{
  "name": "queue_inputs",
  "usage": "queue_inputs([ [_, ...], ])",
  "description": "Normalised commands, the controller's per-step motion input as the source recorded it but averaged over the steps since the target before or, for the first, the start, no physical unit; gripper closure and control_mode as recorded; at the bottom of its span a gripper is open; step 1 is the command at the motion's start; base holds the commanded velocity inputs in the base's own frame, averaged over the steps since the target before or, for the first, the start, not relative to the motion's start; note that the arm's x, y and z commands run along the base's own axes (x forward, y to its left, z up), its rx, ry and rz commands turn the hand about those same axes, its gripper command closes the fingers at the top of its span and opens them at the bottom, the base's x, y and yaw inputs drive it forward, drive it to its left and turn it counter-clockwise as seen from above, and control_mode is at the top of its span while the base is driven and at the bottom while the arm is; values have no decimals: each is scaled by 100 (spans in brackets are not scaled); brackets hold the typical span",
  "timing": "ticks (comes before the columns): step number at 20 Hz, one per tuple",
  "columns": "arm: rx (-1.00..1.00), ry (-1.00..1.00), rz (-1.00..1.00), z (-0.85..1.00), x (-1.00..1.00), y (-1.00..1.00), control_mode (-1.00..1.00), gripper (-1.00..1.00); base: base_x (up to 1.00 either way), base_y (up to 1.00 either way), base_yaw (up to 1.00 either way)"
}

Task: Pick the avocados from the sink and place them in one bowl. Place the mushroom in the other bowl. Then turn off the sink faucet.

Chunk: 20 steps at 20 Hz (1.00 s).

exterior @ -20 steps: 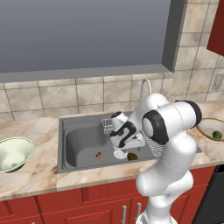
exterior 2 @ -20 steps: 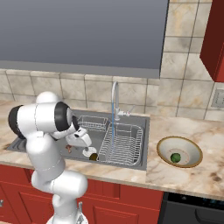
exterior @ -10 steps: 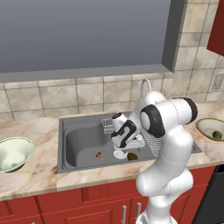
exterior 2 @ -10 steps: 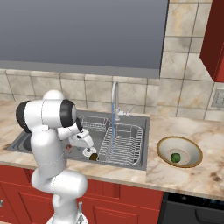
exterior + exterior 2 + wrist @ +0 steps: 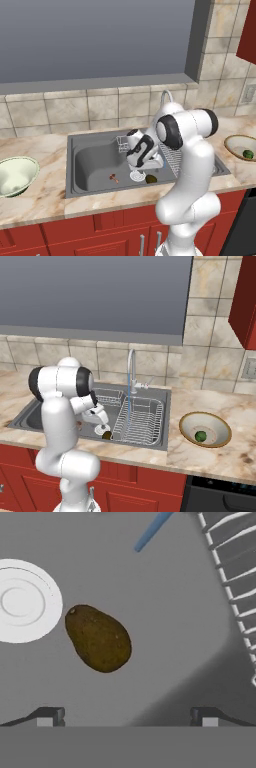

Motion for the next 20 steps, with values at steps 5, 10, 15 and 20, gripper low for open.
queue_inputs([
  [5,-3,0,-5,-22,23,0,-100,-100,0,0,0],
  [10,-3,0,-5,-27,14,0,-100,-100,0,0,0],
  [15,-4,0,-6,-26,13,0,-100,-100,0,0,0],
  [20,-3,0,-5,-19,13,0,-100,-100,0,0,0],
])
